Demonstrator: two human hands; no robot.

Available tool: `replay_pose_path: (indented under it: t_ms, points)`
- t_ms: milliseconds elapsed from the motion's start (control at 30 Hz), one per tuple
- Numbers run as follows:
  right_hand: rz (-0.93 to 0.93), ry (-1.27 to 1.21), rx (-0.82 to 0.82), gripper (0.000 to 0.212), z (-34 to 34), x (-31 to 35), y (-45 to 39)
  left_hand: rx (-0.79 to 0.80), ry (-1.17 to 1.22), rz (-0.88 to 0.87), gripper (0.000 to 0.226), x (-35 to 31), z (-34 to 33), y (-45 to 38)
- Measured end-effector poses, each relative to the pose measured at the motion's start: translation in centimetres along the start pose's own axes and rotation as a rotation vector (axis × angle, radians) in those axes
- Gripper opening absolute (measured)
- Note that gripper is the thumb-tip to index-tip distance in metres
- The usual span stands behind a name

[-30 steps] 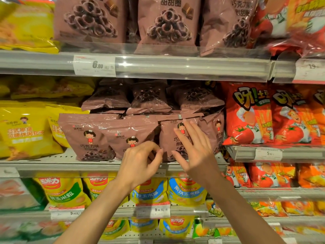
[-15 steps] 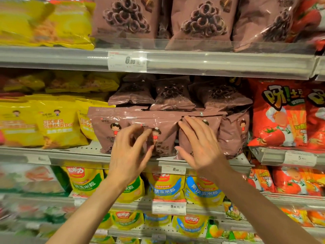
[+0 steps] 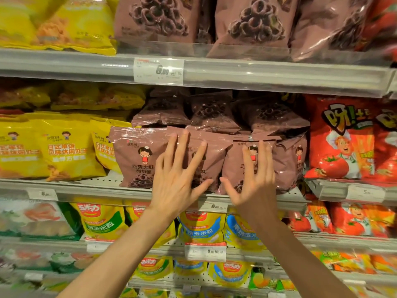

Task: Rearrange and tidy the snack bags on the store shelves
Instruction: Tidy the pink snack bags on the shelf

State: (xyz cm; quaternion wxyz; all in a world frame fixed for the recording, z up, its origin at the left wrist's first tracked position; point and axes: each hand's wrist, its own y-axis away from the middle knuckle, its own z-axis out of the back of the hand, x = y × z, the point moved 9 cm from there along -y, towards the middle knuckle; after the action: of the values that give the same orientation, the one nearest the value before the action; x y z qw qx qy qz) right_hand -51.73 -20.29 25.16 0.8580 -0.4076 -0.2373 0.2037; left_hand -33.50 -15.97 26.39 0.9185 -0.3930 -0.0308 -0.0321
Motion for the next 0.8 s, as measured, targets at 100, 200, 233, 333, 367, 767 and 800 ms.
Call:
replay_pose_path:
  t_ms: [100,200,233,333,367,767,800]
  points:
    - [-0.036,-0.035,0.024,0.089,-0.6,0.0,0.1,0.004,-0.038,0.007,0.087,-0.4,-0.3,-0.8]
    - [-0.071,-0.073,0.017,0.084,-0.6,0.0,-0.1,0.001,-0.017,-0.021,0.088,-0.7,-0.7,-1.4]
    - [-0.08,-0.074,0.017,0.083,-0.5,-0.1,-0.2,-0.004,-0.013,-0.031,0.087,-0.7,-0.7,-1.5]
    - [-0.11,-0.069,0.03,0.081,-0.3,-0.4,-0.2,-0.012,-0.007,-0.061,0.081,-0.8,-0.8,-1.8]
    - [-0.12,-0.056,0.034,0.082,-0.2,-0.5,-0.2,-0.01,-0.009,-0.067,0.079,-0.9,-0.8,-1.9]
    - [-0.126,0.156,0.093,0.081,-0.6,-1.4,-0.5,0.041,0.002,0.003,0.073,-1.3,-2.4,-3.7]
    - [-0.112,0.167,0.078,0.08,-0.4,-1.4,-0.6,0.04,-0.004,0.005,0.072,-1.3,-2.2,-3.7]
